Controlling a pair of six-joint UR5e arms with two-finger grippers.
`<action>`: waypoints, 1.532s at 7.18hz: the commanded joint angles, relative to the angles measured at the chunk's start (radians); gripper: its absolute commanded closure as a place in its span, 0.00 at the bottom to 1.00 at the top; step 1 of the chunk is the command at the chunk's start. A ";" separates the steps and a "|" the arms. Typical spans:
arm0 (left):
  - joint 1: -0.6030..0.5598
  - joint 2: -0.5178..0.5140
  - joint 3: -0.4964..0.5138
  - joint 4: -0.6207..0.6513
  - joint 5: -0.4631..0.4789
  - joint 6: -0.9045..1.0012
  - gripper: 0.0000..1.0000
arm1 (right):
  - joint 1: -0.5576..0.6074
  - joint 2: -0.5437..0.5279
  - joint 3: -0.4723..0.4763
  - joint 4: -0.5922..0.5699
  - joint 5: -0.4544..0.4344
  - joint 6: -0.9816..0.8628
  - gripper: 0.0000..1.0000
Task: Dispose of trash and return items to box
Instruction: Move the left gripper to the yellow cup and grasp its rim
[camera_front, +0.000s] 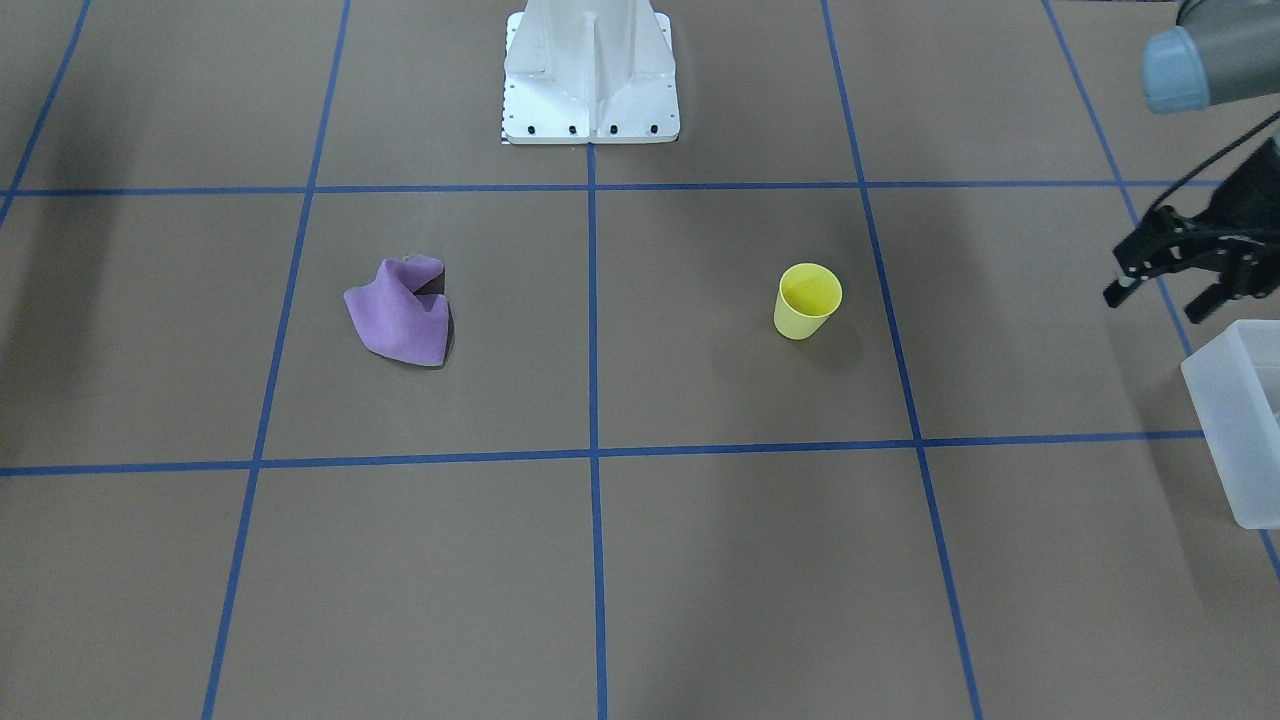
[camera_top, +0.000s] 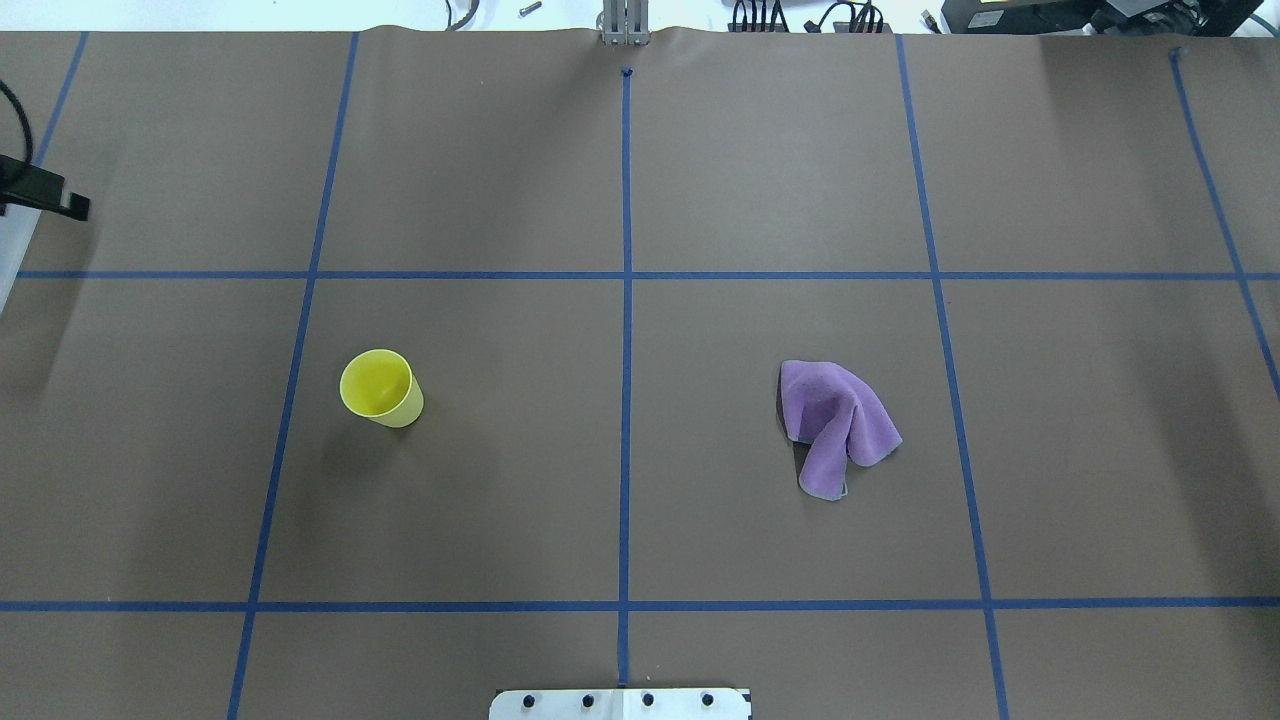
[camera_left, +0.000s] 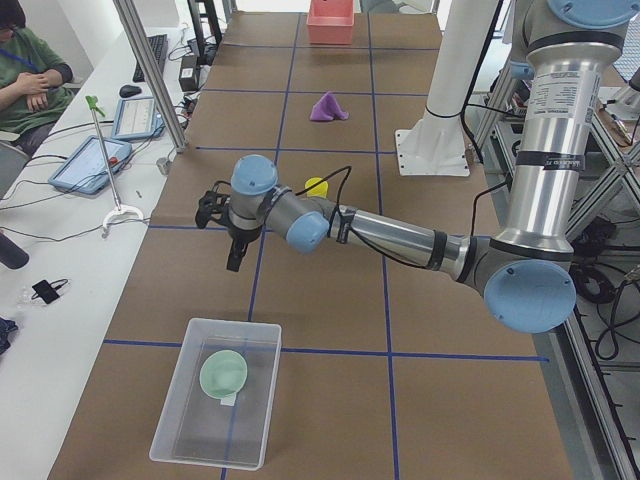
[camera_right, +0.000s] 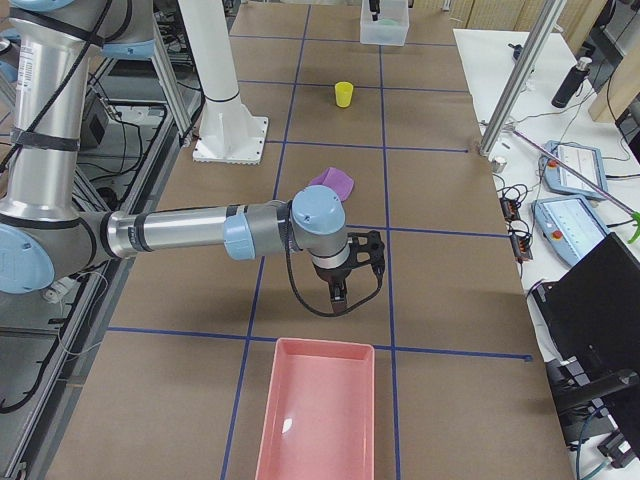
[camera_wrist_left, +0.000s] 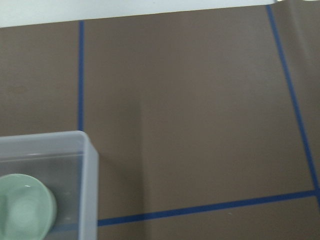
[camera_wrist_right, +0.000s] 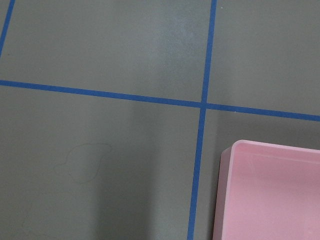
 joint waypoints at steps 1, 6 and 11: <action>0.258 -0.033 -0.037 -0.035 0.147 -0.235 0.01 | -0.001 0.000 0.000 0.000 0.000 -0.001 0.00; 0.534 -0.140 0.015 -0.035 0.378 -0.448 0.37 | -0.001 0.000 -0.002 0.000 -0.002 -0.001 0.00; 0.525 -0.146 -0.005 -0.032 0.372 -0.449 1.00 | -0.001 -0.001 -0.002 0.000 -0.002 -0.001 0.00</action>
